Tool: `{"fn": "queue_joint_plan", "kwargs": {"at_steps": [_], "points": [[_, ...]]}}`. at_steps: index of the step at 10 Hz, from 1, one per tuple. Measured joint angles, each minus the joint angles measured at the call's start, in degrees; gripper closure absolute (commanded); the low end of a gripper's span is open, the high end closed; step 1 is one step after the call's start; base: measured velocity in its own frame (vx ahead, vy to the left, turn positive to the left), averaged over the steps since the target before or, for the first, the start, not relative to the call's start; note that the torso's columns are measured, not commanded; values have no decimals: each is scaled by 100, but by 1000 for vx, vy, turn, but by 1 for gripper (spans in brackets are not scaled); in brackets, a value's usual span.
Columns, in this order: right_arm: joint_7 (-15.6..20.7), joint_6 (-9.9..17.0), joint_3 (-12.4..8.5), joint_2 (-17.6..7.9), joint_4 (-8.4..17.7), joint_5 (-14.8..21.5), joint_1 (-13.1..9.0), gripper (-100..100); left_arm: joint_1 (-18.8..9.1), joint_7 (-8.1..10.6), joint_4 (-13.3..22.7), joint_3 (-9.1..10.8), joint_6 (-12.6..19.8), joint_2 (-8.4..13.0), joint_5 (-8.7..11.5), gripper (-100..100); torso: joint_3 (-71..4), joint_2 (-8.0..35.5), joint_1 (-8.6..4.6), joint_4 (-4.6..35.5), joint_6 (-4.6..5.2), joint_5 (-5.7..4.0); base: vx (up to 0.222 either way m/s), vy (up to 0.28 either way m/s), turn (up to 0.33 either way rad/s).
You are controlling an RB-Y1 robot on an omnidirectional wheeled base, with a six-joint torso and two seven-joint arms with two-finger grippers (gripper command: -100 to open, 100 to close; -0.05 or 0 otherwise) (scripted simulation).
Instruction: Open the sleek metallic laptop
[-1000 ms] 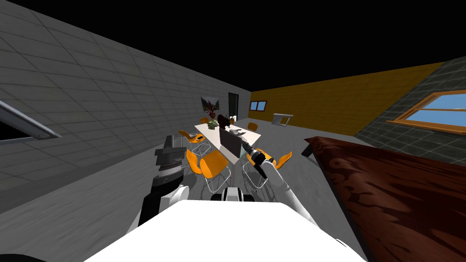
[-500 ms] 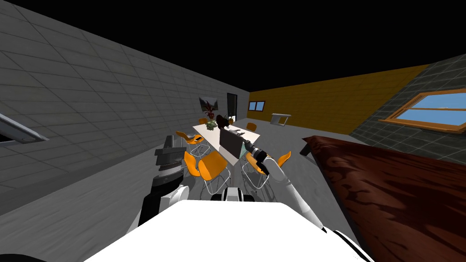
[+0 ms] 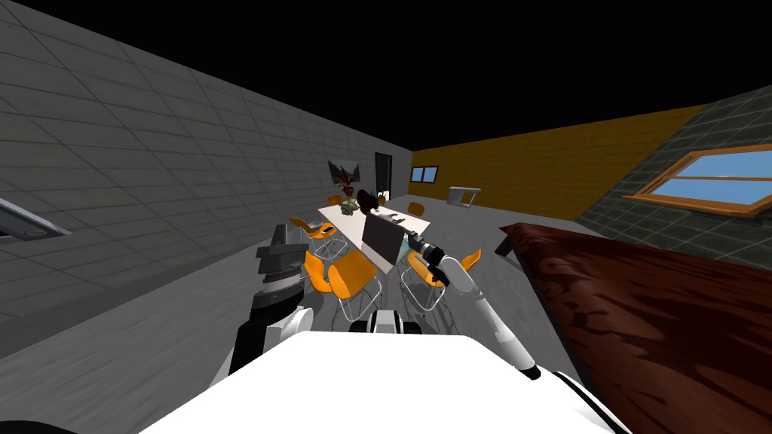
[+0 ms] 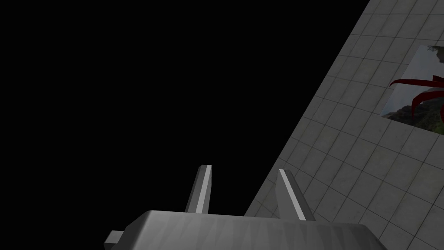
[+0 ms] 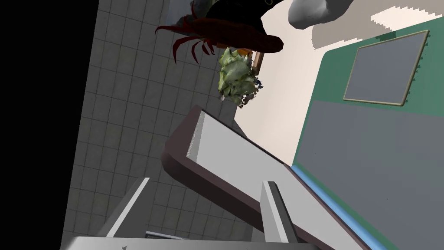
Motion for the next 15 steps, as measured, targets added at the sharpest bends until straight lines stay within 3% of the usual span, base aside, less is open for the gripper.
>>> {"fn": "queue_joint_plan", "kwargs": {"at_steps": [4,10,15], "points": [[-375,-202,-131,-134,198,-252,-136,100,0,0,0,0,0,0,0,0,-1,-3,-5,5,0,0,3,-4,11],[-1049,-342,-200,-330,858,-866,-283,100,0,0,0,0,0,0,0,0,-7,-12,6,-2,-2,3,17,-23,57],[-1054,-358,-197,-334,889,-897,-279,100,0,0,0,0,0,0,0,0,-2,-4,-6,5,2,1,-2,1,-15]]}}
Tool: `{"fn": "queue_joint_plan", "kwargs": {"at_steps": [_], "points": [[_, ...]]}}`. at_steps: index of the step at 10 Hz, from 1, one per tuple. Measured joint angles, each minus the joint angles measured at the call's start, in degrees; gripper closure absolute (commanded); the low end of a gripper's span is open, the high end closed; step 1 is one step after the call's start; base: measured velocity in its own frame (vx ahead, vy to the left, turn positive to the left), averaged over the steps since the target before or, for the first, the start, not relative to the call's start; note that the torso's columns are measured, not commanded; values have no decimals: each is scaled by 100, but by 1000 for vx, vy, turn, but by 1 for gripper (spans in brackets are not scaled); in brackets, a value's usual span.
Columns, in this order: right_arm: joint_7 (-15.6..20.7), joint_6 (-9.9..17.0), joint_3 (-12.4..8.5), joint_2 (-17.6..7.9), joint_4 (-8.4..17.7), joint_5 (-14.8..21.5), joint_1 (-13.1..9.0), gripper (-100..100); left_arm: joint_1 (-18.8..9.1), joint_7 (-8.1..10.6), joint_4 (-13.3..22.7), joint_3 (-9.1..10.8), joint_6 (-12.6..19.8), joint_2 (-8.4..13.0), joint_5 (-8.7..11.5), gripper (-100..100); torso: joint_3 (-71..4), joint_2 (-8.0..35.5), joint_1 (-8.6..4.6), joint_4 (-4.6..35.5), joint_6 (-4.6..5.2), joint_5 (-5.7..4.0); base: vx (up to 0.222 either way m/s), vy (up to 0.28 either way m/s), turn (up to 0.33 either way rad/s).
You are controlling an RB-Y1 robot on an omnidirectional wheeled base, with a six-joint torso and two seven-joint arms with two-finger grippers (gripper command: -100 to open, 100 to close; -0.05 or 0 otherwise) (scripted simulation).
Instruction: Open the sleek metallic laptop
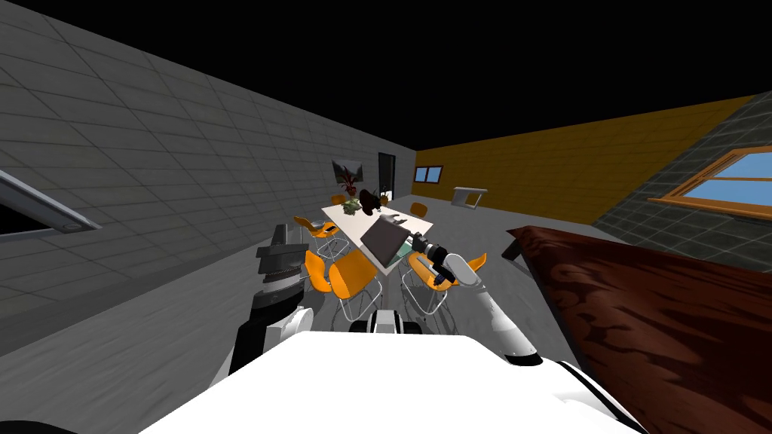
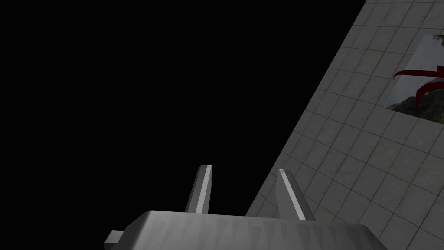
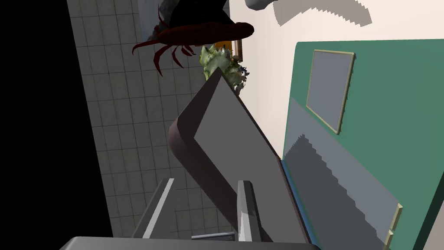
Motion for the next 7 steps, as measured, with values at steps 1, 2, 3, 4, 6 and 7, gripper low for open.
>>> {"fn": "queue_joint_plan", "kwargs": {"at_steps": [1,2,3,4,6,7], "points": [[-10,2,0,0,-7,4,-10,100,0,0,0,0,0,0,0,0,1,1,-1,-3,6,-1,21,-26,73],[-63,-10,-12,-22,40,-59,-17,100,0,0,0,0,0,0,0,0,-5,-10,-13,-9,2,-4,17,-20,60],[-106,-17,-14,-28,77,-94,-28,100,0,0,0,0,0,0,0,0,-8,-13,-9,-12,5,-5,-9,11,-34],[-118,-18,-12,-28,93,-104,-34,-100,0,0,0,0,0,0,0,0,-2,-2,-1,-9,9,-1,-18,22,-65],[-317,-127,-86,-194,56,-109,-151,-100,0,0,0,0,0,0,0,0,0,-2,6,-8,-1,1,-27,42,-49],[-436,-219,-151,-314,59,-150,-247,-100,0,0,0,0,0,-1,0,0,-2,-5,8,-10,0,1,-30,56,-40]]}}
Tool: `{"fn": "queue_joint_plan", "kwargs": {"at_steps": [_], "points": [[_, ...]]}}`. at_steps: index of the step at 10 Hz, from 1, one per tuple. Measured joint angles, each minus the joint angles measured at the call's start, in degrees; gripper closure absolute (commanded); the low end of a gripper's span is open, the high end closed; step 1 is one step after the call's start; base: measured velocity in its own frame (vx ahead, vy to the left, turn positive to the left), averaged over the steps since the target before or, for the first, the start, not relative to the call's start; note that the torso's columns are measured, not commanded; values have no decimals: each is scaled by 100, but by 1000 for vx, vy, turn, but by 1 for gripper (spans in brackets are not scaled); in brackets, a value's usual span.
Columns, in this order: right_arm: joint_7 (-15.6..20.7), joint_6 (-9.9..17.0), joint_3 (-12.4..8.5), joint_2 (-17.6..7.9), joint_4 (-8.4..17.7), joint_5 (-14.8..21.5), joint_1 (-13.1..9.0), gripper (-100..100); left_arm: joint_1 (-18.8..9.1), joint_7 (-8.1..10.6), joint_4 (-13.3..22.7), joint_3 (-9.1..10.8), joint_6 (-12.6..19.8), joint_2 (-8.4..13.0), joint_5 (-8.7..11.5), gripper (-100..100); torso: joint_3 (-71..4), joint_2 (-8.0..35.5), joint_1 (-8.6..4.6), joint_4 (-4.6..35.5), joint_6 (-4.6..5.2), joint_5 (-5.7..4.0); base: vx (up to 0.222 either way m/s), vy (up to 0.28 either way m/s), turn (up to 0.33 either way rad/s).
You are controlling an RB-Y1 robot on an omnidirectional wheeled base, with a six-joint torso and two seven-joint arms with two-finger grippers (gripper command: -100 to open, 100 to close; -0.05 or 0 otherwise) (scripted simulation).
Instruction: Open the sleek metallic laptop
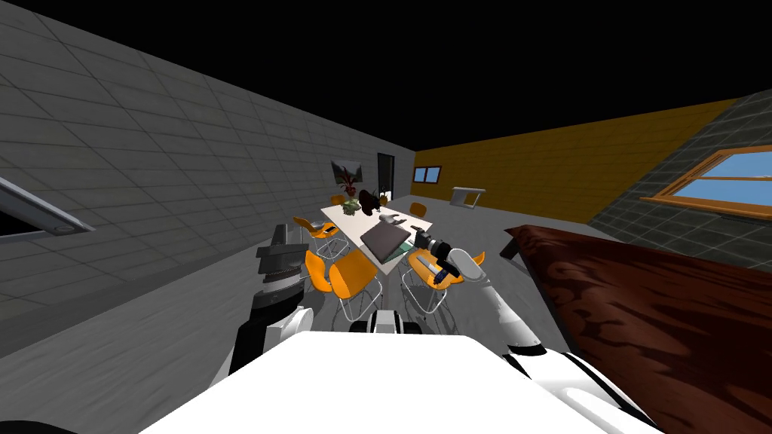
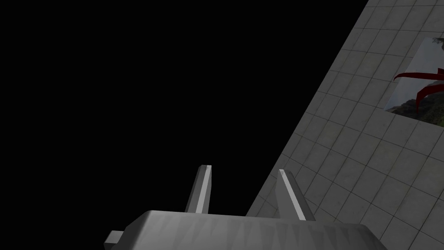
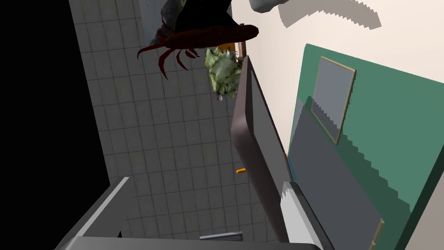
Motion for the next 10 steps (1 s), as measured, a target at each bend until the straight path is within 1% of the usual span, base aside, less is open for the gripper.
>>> {"fn": "queue_joint_plan", "kwargs": {"at_steps": [1,2,3,4,5,10], "points": [[-112,-62,-25,-70,1,9,-80,-100,0,0,0,0,0,0,0,0,-3,-5,-2,-2,-2,-1,-28,46,-69],[-175,-144,-81,-163,51,-57,-184,-100,0,0,0,0,0,0,0,0,-5,-9,-10,-3,0,-3,-22,30,-78],[-301,-222,-122,-266,51,-53,-286,-100,0,0,0,0,0,0,0,0,-6,-10,-17,-3,0,-5,-12,59,23],[-432,-281,-160,-353,17,-46,-336,-100,0,0,0,0,0,0,0,0,-7,-12,-2,-4,-4,-3,-2,40,16],[-459,-293,-165,-361,12,-46,-340,0,0,0,0,0,0,0,0,0,-7,-12,-10,-4,0,-3,-2,5,-5],[-456,-292,-164,-359,13,-46,-340,0,0,0,0,0,0,1,0,0,-3,-6,-8,-2,0,-2,0,0,0]]}}
